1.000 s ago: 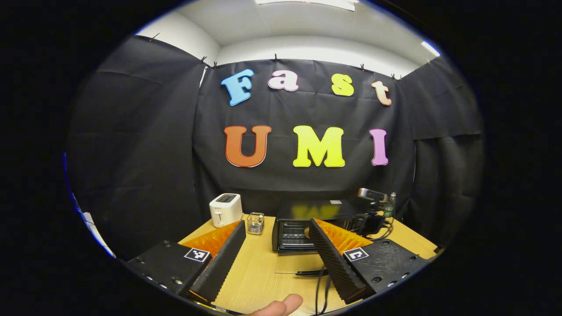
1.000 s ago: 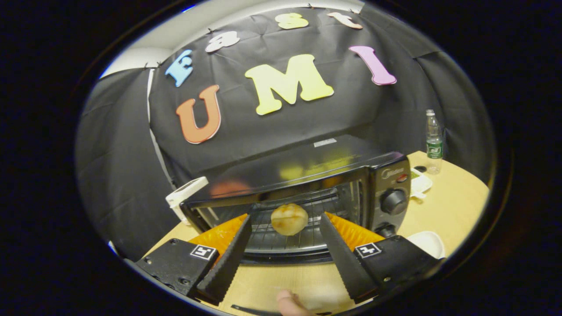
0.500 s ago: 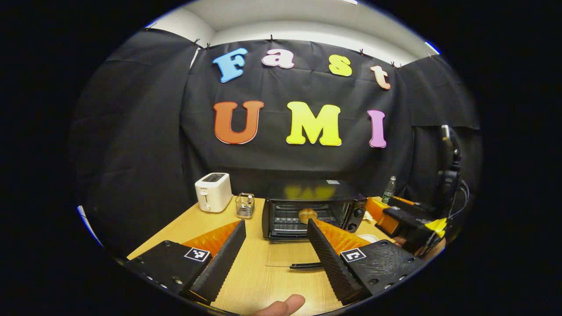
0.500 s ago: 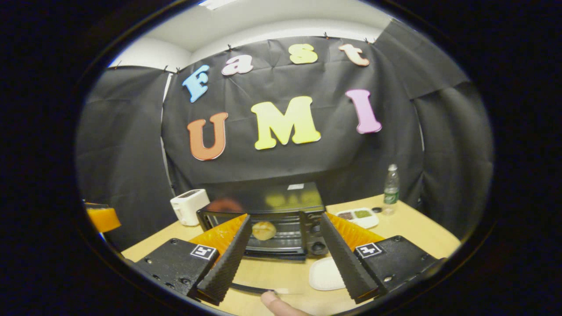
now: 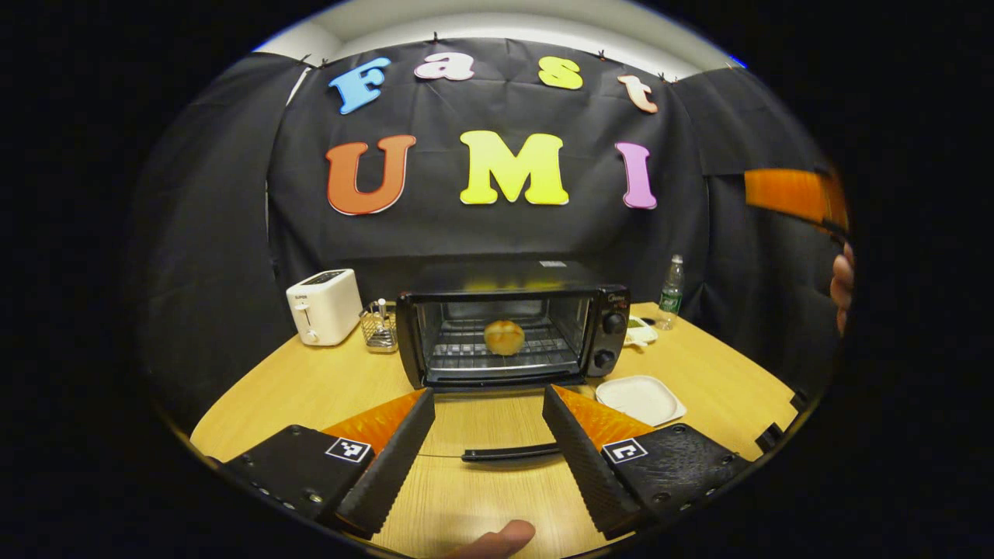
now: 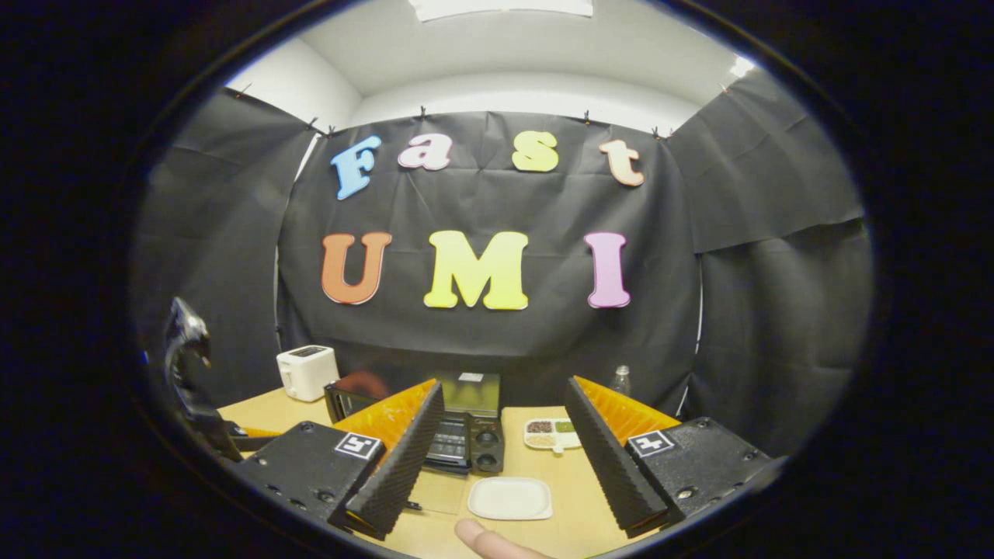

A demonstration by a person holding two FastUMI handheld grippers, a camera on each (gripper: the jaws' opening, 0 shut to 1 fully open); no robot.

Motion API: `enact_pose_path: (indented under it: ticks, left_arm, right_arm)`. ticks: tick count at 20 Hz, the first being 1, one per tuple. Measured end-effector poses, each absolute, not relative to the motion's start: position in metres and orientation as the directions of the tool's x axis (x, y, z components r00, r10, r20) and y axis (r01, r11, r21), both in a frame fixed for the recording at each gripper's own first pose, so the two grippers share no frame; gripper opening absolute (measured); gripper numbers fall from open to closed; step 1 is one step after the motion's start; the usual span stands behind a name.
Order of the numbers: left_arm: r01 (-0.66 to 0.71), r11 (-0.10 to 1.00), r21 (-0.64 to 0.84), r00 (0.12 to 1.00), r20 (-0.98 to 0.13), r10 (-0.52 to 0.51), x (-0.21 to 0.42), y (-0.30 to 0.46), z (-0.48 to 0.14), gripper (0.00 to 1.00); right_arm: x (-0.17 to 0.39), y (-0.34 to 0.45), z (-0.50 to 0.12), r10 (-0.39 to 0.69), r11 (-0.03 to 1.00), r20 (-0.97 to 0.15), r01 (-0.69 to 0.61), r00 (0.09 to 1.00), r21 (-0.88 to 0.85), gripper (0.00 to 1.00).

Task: Open the electric oven with the left hand, put the food in, and close the electric oven.

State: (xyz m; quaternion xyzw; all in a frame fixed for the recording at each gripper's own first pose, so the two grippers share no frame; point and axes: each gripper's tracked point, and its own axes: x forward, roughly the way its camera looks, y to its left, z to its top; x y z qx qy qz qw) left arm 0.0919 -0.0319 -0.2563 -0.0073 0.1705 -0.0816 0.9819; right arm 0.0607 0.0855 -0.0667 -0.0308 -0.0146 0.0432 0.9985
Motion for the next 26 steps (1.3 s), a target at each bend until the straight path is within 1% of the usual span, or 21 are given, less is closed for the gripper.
enact_pose_path:
  ticks: [1, 3, 7, 12, 14, 16, 18, 21, 23, 26]
  left_arm:
    - [0.162, 0.985, -0.066, 0.916, -0.36, -0.175, 0.093, -0.037, -0.267, 0.93]
    - [0.156, 0.983, -0.096, 0.9, -0.396, -0.181, 0.093, -0.042, -0.284, 0.93]
    - [0.163, 0.983, -0.088, 0.864, -0.469, -0.185, 0.091, -0.052, -0.32, 0.93]
    - [0.187, 0.98, -0.065, 0.807, -0.558, -0.191, 0.087, -0.071, -0.361, 0.93]
    - [0.192, 0.979, -0.067, 0.793, -0.577, -0.195, 0.089, -0.075, -0.368, 0.93]
    - [0.176, 0.982, -0.062, 0.781, -0.598, -0.178, 0.092, -0.072, -0.375, 0.93]
    - [0.148, 0.987, -0.056, 0.771, -0.619, -0.151, 0.097, -0.067, -0.381, 0.94]
    - [0.158, 0.986, -0.047, 0.75, -0.645, -0.15, 0.098, -0.066, -0.385, 0.94]
    - [0.157, 0.987, -0.04, 0.751, -0.644, -0.145, 0.099, -0.065, -0.383, 0.94]
    - [0.136, 0.989, -0.062, 0.744, -0.652, -0.143, 0.098, -0.066, -0.384, 0.94]
  right_arm:
    - [0.056, 0.078, -0.058, 0.072, 0.995, 0.036, -0.069, 0.997, -0.067, 0.99]
    - [0.049, 0.067, -0.035, 0.051, 0.998, 0.068, -0.048, 0.996, -0.042, 1.0]
    - [0.034, 0.036, -0.001, -0.005, 1.0, 0.128, 0.005, 0.992, -0.002, 0.99]
    - [0.021, 0.014, 0.017, -0.031, 1.0, 0.154, 0.03, 0.988, 0.009, 0.99]
    - [0.016, 0.008, 0.021, -0.032, 0.999, 0.167, 0.033, 0.986, -0.007, 1.0]
    - [0.012, -0.003, 0.023, -0.049, 0.999, 0.183, 0.052, 0.982, -0.007, 0.99]
    - [0.012, -0.004, 0.019, -0.043, 0.999, 0.177, 0.043, 0.983, 0.007, 0.99]
    - [0.013, -0.007, 0.014, -0.032, 0.999, 0.166, 0.029, 0.986, 0.021, 0.99]
    - [0.016, -0.011, 0.012, -0.036, 0.999, 0.161, 0.032, 0.986, 0.029, 1.0]
    - [0.018, -0.014, 0.006, -0.034, 0.999, 0.147, 0.029, 0.989, 0.039, 1.0]
